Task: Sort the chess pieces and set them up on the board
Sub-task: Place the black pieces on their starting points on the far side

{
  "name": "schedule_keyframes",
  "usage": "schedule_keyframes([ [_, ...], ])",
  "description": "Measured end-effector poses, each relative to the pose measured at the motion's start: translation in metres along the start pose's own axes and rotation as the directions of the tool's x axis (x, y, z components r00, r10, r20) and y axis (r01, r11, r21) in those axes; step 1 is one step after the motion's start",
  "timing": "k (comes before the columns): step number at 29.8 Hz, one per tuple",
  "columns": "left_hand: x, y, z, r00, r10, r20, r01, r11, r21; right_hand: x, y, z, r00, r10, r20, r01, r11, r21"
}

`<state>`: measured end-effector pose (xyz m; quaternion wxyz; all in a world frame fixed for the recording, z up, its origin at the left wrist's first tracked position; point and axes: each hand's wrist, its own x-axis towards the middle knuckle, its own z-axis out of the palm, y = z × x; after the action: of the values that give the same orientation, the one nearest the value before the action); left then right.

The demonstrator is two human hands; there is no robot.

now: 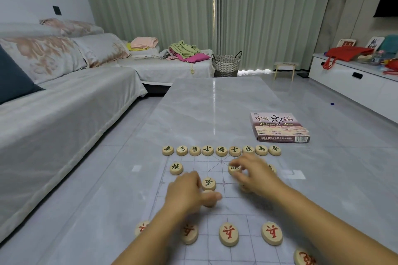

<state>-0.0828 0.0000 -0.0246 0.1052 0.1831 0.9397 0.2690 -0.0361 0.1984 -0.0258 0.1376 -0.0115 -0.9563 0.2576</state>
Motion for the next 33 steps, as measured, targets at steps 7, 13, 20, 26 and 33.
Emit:
schedule_keyframes([
  [7,0.002,-0.043,-0.022,0.998,-0.001,-0.063,0.011,0.988,0.155,0.009,-0.043,0.031,0.942,-0.163,0.293,0.235,0.945,-0.228],
  [13,0.008,-0.097,-0.054,0.997,-0.078,0.011,0.079,0.993,-0.093,0.002,-0.052,0.029,0.946,0.002,0.324,0.104,0.945,-0.309],
  [20,0.018,-0.098,-0.045,0.976,-0.168,-0.142,0.139,0.971,-0.192,0.016,-0.077,0.053,0.962,0.142,0.234,-0.084,0.966,-0.243],
  [26,0.02,-0.108,-0.041,0.983,-0.128,-0.133,0.074,0.934,-0.349,0.022,-0.077,0.061,0.956,0.159,0.246,-0.129,0.983,-0.133],
  [33,0.022,-0.109,-0.035,0.971,-0.145,-0.19,0.064,0.924,-0.378,0.025,-0.08,0.065,0.949,0.21,0.235,-0.201,0.978,-0.064],
])
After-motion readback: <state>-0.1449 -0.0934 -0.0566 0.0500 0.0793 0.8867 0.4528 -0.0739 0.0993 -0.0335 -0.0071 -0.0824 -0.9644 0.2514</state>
